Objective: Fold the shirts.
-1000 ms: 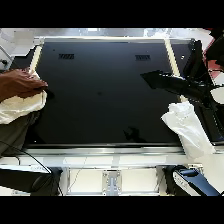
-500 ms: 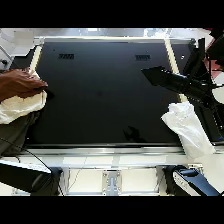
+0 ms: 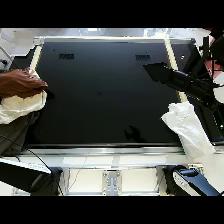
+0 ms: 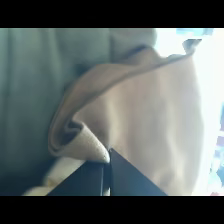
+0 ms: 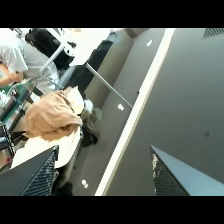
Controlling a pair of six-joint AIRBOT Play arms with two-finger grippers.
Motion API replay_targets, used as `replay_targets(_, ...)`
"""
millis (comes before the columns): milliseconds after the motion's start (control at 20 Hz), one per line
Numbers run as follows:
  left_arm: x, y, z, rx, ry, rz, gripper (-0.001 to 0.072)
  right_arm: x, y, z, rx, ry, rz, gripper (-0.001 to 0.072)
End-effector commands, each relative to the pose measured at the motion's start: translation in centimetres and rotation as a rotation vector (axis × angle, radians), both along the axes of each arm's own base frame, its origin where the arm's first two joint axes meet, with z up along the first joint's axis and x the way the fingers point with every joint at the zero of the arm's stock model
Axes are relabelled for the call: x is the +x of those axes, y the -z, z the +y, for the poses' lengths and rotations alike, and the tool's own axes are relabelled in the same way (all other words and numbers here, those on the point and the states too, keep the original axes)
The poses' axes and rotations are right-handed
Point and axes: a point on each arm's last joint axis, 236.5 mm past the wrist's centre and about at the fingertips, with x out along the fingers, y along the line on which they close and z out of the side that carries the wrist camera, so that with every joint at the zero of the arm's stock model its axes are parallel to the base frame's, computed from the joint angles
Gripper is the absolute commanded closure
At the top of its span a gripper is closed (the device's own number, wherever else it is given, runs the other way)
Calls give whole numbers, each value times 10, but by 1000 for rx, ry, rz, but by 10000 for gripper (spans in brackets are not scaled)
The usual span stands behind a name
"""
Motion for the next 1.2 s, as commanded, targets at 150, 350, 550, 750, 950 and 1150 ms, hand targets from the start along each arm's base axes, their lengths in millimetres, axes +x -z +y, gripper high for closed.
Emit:
replay_targets(150,36,-217,-84,149,322,-683,695,0,-45,0,49,9,-83,64)
replay_targets(350,10,-353,-212,303,587,-905,696,-17,-97,4,-44,-41,-218,64)
replay_targets(550,-26,-384,-387,479,984,-831,695,-52,-139,6,-277,-115,-355,64)
replay_targets(750,-76,-359,-540,525,1369,-734,695,-75,-159,-11,-509,-107,-425,65)
replay_targets(950,-134,-307,-671,466,1750,-707,694,-80,-164,-27,-619,-68,-438,65)
replay_targets(1150,-168,-231,-756,435,1988,-600,60,-71,-155,-42,-693,-26,-413,65)
